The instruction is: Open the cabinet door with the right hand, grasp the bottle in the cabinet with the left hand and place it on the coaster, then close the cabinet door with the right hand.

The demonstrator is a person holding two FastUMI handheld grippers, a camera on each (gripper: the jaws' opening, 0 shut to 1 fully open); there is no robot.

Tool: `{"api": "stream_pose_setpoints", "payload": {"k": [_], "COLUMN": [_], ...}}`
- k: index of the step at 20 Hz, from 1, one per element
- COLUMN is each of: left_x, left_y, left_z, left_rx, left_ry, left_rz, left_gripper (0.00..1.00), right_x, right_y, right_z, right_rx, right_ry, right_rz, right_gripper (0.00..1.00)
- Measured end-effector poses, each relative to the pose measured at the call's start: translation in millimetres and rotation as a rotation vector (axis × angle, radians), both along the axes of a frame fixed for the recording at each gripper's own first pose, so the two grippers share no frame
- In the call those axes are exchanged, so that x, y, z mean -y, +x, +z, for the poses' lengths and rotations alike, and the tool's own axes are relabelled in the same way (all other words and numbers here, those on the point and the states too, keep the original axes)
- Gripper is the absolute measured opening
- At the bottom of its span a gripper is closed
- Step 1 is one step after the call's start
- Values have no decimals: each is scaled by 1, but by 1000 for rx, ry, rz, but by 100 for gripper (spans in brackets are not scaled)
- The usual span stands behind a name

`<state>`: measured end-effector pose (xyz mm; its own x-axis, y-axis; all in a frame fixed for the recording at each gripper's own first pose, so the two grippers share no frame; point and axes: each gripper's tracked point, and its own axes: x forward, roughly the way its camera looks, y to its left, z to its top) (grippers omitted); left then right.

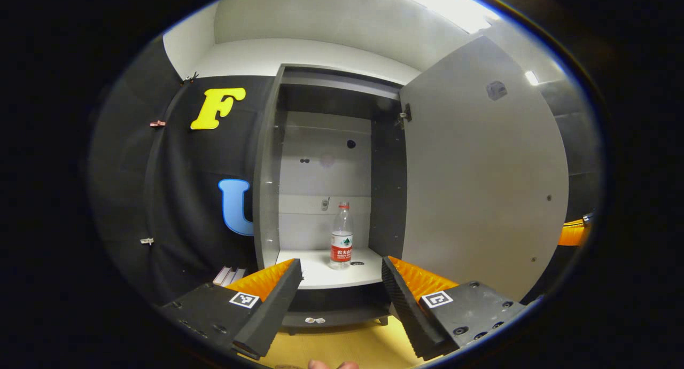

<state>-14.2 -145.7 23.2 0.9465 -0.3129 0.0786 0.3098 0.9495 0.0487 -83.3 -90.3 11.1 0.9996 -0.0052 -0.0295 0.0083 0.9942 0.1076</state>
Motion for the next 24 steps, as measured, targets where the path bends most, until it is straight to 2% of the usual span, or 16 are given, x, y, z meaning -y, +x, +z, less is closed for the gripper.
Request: {"api": "stream_pose_setpoints", "payload": {"k": [3,4,5,6,9,10,11,13,16,24], "left_x": [19,25,29,34,45,48,52,63,75,82], "left_y": [27,38,49,62,100,114,127,150,183,257], "left_z": [-2,-4,-5,-8,-13,-16,-19,-20,-24,-34], "left_rx": [6,7,8,6,3,-1,-8,-6,-7,-38], "left_ry": [11,13,14,15,8,6,8,-2,12,11], "left_rz": [-12,-10,-4,2,34,41,49,43,43,91], "left_gripper": [92,94,92,92,92,92,92,92,95,95], "right_x": [19,27,33,44,75,82,90,96,99,117], "right_y": [-6,-11,-12,-14,-17,-17,-19,-20,-22,-11], "right_z": [1,-2,-3,-3,-3,-6,-10,-21,-31,-34], "right_rx": [17,15,18,24,56,63,64,31,-13,-11], "right_ry": [-8,-2,7,0,-24,-32,-52,-81,-63,-45], "right_rz": [-45,-60,-73,-112,-198,-216,-235,-243,-232,-275], "right_gripper": [11,16,28,34,100,93,97,98,97,97]}}
